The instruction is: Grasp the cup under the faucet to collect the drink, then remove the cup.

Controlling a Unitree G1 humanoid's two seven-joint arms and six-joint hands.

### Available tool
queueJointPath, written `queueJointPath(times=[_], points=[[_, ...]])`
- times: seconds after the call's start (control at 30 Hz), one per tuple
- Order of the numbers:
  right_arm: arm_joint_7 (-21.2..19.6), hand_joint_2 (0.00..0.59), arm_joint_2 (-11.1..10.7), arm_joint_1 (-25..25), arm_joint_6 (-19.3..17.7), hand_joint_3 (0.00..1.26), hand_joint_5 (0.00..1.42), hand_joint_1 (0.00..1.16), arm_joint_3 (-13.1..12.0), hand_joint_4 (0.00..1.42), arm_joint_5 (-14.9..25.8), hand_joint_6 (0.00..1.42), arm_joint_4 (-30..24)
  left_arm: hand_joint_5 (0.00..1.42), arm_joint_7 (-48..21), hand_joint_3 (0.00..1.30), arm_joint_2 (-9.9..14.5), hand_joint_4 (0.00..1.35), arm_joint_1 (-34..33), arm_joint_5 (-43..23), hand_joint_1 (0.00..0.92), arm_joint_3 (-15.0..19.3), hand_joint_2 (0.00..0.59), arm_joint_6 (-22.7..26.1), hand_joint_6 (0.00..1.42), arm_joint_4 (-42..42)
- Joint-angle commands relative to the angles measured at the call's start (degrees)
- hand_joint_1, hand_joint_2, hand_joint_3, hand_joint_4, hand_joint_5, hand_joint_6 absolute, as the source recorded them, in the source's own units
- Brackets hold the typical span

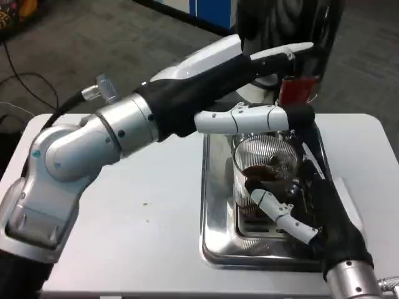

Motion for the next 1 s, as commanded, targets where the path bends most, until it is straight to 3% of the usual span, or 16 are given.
queueJointPath(times=[0.03,0.23,0.4,0.73,1.0], points=[[-0.65,0.23,-0.08,0.73,-0.58,0.05,0.08,0.61,-0.14,0.03,-0.12,0.0,-0.96,0.15,1.64,0.12,-0.91,0.03,1.24,-0.97,0.0,1.5,0.079,-1.0,0.21,-1.64],[-0.55,0.23,-0.04,1.41,-0.23,0.05,0.08,0.61,-0.19,0.03,-0.11,0.0,-2.46,0.2,3.81,0.18,-1.68,0.11,3.18,-2.01,0.023,4.21,0.095,-0.87,0.26,-5.37],[-0.37,0.23,-0.13,1.6,-0.15,0.05,0.08,0.61,-0.43,0.03,0.09,0.0,-2.98,0.23,4.4,0.21,-0.78,0.15,5.89,-2.69,0.031,6.34,0.096,0.93,0.3,-10.59],[-0.12,0.23,-0.16,1.86,-0.71,0.05,0.1,0.61,-1.08,0.03,0.78,0.01,-2.76,0.32,4.91,0.29,2.86,0.23,17.82,-2.65,0.066,12.28,0.1,3.97,0.4,-20.31],[0.03,0.226,-0.14,1.94,-0.97,0.04,0.11,0.62,-1.15,0.03,1.25,0.04,-2.79,0.33,7.89,0.29,3.79,0.23,28.12,-1.54,0.052,16.91,0.096,3.23,0.4,-23.9]])
